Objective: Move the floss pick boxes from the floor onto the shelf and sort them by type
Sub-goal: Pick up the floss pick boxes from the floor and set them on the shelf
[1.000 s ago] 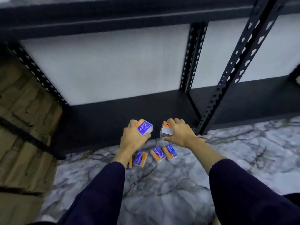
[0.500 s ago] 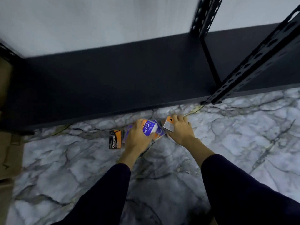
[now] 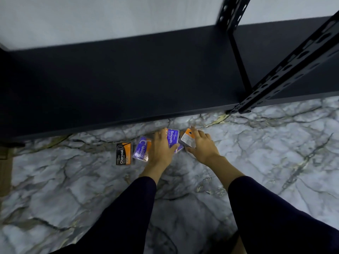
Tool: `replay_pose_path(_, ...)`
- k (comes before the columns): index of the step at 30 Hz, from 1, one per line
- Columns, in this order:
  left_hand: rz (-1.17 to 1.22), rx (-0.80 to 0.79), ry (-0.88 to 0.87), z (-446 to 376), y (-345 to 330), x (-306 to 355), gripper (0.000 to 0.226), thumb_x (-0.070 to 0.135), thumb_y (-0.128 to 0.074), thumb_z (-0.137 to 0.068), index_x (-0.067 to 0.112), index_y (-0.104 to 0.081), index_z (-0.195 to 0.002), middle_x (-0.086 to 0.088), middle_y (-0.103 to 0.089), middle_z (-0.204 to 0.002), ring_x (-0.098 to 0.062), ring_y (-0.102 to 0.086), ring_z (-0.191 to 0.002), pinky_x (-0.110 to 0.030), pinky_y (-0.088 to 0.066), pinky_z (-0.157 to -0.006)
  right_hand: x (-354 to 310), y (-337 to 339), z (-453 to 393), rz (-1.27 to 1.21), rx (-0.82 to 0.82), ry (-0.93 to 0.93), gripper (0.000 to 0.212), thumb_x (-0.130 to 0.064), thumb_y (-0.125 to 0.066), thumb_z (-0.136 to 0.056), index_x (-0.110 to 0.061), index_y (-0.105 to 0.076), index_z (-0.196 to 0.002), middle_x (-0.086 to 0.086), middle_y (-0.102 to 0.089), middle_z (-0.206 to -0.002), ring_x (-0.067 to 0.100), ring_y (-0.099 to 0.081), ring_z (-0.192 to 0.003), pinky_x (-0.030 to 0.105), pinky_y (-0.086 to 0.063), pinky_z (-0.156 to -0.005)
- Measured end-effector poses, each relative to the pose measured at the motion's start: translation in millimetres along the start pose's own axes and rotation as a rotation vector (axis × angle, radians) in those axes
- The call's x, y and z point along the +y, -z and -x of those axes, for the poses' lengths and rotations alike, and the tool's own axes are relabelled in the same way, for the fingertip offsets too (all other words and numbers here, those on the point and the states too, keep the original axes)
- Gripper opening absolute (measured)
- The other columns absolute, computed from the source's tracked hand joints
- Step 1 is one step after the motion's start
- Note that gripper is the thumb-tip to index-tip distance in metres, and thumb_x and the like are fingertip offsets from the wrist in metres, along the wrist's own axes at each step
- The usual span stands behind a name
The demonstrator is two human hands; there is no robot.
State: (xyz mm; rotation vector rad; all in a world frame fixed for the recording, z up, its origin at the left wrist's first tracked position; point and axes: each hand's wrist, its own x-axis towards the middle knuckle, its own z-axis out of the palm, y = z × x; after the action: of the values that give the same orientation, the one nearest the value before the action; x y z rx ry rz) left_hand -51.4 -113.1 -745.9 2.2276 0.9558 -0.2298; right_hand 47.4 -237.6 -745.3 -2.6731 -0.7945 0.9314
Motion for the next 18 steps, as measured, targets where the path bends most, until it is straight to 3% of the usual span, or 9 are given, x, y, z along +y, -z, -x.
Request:
replay_pose_path(5, -0.055, -0.010, -0.038, 10.5, 31.1, 12.2, 0.040, 0.025, -0.059, -0.092, 0.015, -0.048, -0.129, -0.006, -0.046, -0.133, -0.024, -0.050, -0.117, -0.039, -0.048, -0.092, -14.1, 20.3, 15.0, 0.062, -0.003, 0.016, 0.065, -0.033, -0.053, -0.096, -0.012, -0.022, -0.149, 0.009, -0.032, -0.151, 0.027, -0.025, -0.140, 0.042, -0.031, -0.109)
replay_pose_path(9, -0.135, -0.034, -0.086, 26.7, 75.0, 35.4, 0.017, 0.019, -0.053, -0.093, 0.010, -0.059, -0.107, -0.009, -0.054, -0.118, -0.026, -0.056, -0.104, -0.037, -0.047, -0.082, -33.4, 54.0, 36.9, 0.102, 0.043, 0.036, 0.040, -0.021, -0.047, -0.098, -0.011, -0.045, -0.136, 0.010, -0.047, -0.139, 0.029, -0.039, -0.131, 0.040, -0.037, -0.101)
replay_pose_path(12, -0.207, -0.049, -0.106, 45.6, 115.9, 61.4, 0.022, 0.023, -0.050, -0.094, 0.018, -0.060, -0.113, -0.005, -0.054, -0.120, -0.026, -0.055, -0.110, -0.037, -0.046, -0.086, -54.3, 94.2, 61.7, 0.106, 0.092, 0.048, 0.031, -0.015, -0.045, -0.096, -0.009, -0.055, -0.125, 0.015, -0.056, -0.128, 0.033, -0.050, -0.119, 0.038, -0.044, -0.092)
replay_pose_path(18, -0.304, 0.060, -0.185, 98.8, 215.3, 122.7, 0.024, 0.025, -0.051, -0.095, 0.020, -0.060, -0.116, -0.003, -0.057, -0.124, -0.024, -0.056, -0.110, -0.039, -0.048, -0.089, -103.9, 200.2, 137.5, 0.073, 0.203, 0.124, 0.031, -0.016, -0.044, -0.095, -0.010, -0.057, -0.122, 0.015, -0.059, -0.120, 0.036, -0.058, -0.105, 0.040, -0.049, -0.082)
